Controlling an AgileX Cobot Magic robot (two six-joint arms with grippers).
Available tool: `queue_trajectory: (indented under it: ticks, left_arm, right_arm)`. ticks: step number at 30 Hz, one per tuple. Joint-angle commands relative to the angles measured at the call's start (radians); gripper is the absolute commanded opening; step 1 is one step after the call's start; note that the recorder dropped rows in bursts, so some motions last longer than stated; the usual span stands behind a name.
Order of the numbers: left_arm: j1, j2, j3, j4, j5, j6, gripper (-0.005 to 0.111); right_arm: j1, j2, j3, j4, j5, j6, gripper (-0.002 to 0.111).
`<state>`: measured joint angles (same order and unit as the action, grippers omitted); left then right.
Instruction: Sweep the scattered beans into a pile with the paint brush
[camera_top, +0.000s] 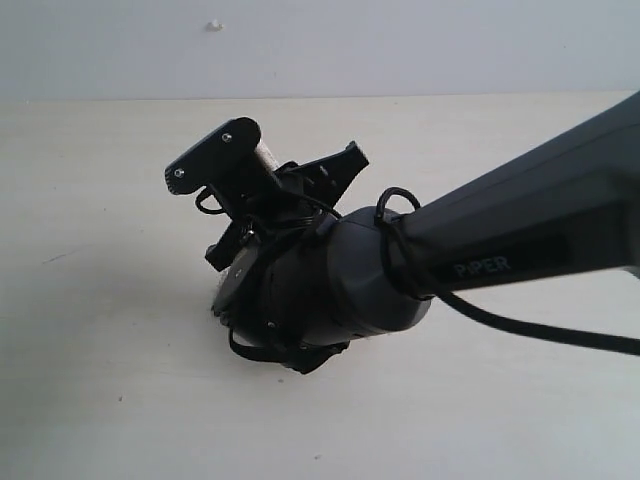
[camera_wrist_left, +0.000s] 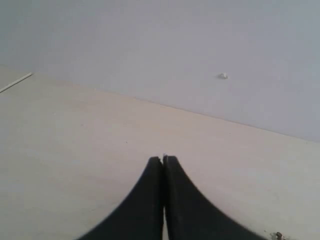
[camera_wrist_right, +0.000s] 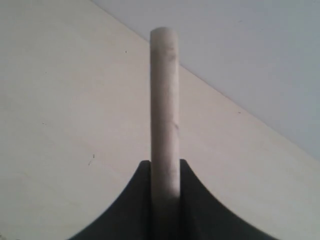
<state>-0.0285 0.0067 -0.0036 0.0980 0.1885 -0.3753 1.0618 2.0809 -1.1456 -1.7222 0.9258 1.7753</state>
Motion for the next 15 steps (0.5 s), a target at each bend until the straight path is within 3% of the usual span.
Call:
queue_trajectory:
  ticks: [1,7,15]
  left_arm:
    - [-0.007,-0.007,0.004,-0.004,-0.002,0.002,0.0]
    - [-0.007,-0.007,0.004,-0.004,-0.002,0.002,0.0]
    - [-0.007,-0.007,0.004,-0.004,-0.002,0.002,0.0]
  right_arm:
    - [-0.005,-0.007,0.002,-0.022,-0.002,0.028,0.0]
    - [-0.006,0.006,0.002,-0.016,0.1,-0.009,0.0]
    - [-0.006,0.058,0.002,-0.022,0.062,0.014,0.0]
